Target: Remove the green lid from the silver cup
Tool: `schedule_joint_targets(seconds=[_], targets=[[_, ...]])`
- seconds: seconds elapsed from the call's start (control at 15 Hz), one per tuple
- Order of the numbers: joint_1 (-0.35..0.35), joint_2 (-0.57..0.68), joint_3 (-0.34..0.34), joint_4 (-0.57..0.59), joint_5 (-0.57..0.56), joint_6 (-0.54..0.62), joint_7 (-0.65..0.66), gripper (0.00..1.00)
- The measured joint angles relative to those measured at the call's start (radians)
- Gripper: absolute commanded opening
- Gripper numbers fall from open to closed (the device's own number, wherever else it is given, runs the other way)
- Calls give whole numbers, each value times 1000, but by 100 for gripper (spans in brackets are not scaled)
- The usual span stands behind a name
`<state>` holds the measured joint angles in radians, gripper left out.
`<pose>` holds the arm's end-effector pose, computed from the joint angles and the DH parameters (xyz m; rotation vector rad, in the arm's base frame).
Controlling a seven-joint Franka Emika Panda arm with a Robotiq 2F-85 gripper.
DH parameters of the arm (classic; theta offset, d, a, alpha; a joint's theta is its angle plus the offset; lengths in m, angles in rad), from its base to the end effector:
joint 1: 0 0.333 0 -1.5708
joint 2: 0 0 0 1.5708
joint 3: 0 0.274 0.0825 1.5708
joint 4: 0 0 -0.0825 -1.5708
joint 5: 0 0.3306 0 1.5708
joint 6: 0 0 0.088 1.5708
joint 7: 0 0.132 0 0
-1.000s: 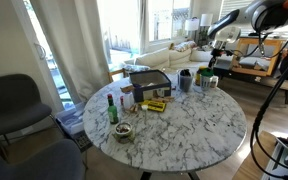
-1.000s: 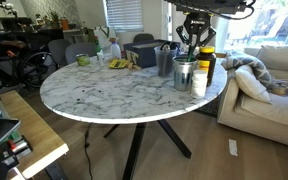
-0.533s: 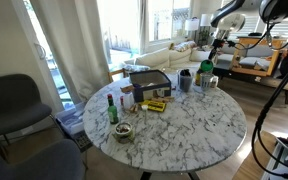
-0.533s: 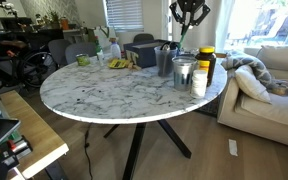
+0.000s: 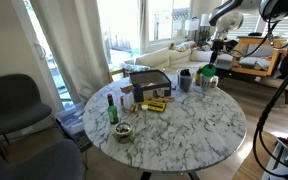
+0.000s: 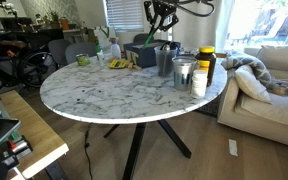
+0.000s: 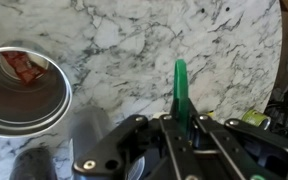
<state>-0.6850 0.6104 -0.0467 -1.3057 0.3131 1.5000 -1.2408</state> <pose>0.4726 -0.3608 0.3251 -2.5688 -0.6122 -0.0128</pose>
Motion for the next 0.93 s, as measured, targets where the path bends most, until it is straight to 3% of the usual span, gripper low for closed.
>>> schedule_joint_targets(seconds=[0.47, 0.53, 0.67, 0.93], targets=[[18, 128, -10, 76, -5, -12, 42, 2], [20, 143, -13, 87, -11, -12, 56, 31], [24, 168, -17, 108, -24, -12, 85, 37], [28, 189, -21, 138, -37, -11, 129, 68]])
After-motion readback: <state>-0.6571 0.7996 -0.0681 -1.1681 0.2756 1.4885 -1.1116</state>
